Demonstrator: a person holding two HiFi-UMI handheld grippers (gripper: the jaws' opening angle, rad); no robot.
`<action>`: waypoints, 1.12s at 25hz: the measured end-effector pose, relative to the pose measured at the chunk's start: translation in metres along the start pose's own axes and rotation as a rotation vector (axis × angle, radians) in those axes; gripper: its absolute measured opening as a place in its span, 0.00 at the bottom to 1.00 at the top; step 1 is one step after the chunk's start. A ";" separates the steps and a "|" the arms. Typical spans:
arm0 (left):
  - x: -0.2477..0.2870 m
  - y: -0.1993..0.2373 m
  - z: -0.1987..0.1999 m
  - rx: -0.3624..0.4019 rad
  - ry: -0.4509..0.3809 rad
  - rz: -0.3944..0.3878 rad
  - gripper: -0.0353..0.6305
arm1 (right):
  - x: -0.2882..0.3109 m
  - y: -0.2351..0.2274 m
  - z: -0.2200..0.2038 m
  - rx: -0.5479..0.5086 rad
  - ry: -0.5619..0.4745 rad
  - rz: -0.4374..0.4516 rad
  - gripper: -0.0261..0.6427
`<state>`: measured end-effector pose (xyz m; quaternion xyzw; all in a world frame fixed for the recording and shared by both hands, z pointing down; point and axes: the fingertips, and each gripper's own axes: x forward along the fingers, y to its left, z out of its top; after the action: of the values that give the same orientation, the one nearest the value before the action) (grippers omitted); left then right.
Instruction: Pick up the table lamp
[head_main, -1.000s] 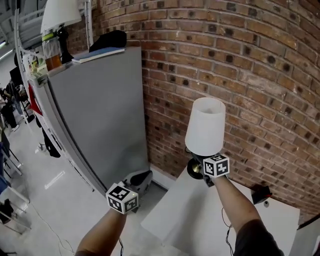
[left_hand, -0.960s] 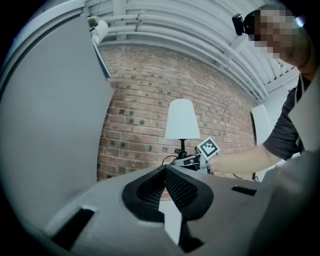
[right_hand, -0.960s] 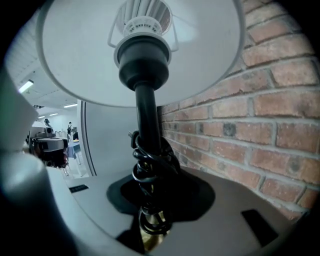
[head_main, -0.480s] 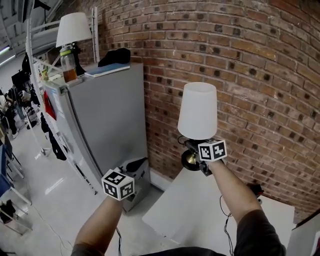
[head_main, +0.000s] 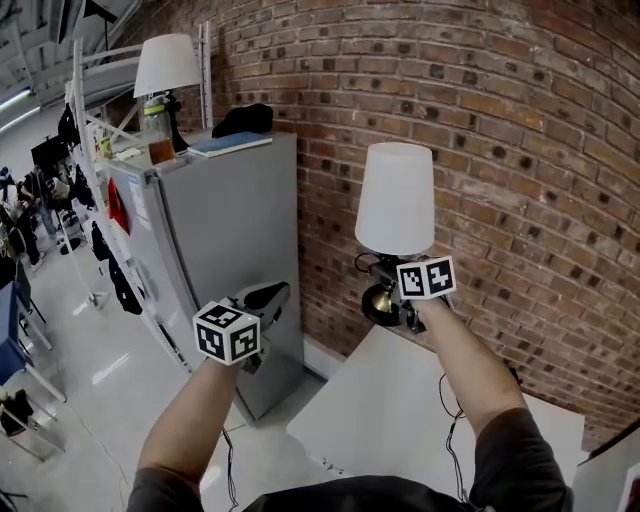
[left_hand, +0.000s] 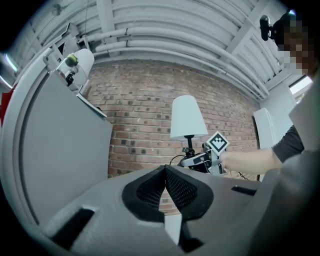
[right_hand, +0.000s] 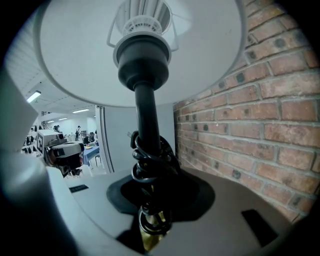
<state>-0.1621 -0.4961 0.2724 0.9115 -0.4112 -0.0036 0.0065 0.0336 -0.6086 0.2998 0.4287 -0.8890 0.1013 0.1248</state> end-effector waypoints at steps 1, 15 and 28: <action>-0.001 0.001 0.004 0.000 0.000 0.003 0.06 | -0.002 0.002 0.005 -0.005 -0.003 0.000 0.20; 0.000 0.000 0.043 0.037 0.018 0.022 0.06 | -0.029 -0.002 0.045 0.002 -0.024 -0.007 0.20; -0.003 -0.013 0.057 0.061 0.017 0.020 0.06 | -0.038 0.000 0.051 0.041 -0.045 0.012 0.20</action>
<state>-0.1554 -0.4860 0.2155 0.9071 -0.4201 0.0168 -0.0179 0.0493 -0.5950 0.2401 0.4280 -0.8919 0.1104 0.0955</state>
